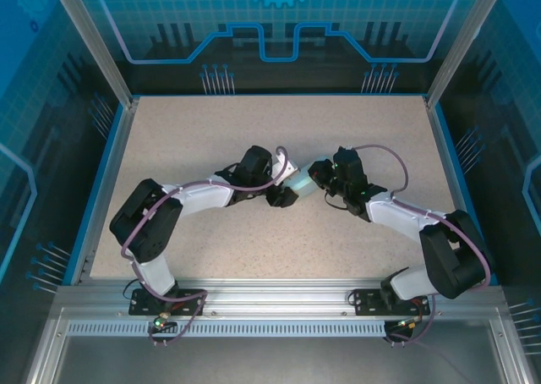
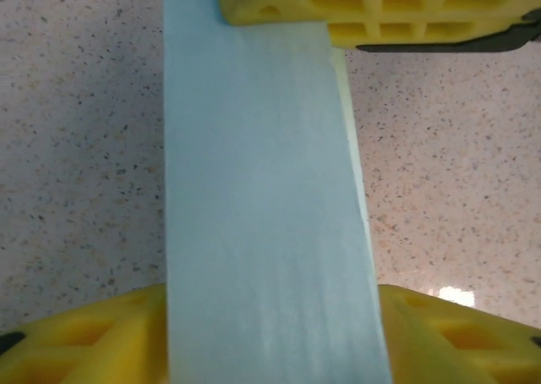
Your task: Fold the paper box
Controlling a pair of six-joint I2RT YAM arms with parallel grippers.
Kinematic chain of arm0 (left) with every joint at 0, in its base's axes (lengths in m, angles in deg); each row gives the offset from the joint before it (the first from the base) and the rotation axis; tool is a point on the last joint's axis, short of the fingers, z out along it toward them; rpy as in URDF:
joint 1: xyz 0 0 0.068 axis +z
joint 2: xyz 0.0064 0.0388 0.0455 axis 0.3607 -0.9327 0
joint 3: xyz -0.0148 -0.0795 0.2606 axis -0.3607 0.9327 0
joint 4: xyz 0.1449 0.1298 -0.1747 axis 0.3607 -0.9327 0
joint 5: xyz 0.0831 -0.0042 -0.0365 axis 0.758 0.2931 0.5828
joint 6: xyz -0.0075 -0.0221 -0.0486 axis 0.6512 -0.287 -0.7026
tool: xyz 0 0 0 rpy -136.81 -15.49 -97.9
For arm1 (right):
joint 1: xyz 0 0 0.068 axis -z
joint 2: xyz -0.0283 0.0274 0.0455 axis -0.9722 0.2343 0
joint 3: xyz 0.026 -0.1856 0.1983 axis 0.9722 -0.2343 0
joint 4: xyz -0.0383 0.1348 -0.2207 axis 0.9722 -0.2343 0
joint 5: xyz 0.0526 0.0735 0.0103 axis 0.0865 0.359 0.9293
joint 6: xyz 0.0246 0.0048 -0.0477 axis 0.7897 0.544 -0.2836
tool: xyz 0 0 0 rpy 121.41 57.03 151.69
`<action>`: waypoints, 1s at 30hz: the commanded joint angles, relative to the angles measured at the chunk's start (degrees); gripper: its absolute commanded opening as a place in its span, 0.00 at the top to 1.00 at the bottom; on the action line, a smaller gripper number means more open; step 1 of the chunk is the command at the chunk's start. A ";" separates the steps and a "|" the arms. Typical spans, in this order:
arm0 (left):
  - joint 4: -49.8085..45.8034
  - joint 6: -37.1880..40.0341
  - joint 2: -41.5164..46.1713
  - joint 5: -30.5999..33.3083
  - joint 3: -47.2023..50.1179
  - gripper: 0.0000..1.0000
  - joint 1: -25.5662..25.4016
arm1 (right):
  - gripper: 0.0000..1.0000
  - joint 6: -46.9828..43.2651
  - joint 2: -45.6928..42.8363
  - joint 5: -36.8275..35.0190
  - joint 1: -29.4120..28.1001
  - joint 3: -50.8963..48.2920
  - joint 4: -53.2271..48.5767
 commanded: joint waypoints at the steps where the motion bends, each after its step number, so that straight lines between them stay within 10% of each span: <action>1: -0.69 2.94 -1.48 -0.14 -2.61 0.44 -0.37 | 0.94 -4.48 0.84 -2.04 1.15 0.39 -6.39; 12: -12.00 11.00 0.84 0.51 -5.66 0.63 0.83 | 0.71 -15.51 -6.37 2.40 4.56 3.58 -14.77; 19: -24.26 17.31 2.62 -3.93 -8.40 0.63 5.01 | 0.50 -45.22 -11.98 7.97 5.65 8.40 -24.11; 30: -31.08 25.97 3.06 -9.00 -7.63 0.60 10.28 | 0.48 -80.44 -6.31 12.32 6.96 7.04 -21.98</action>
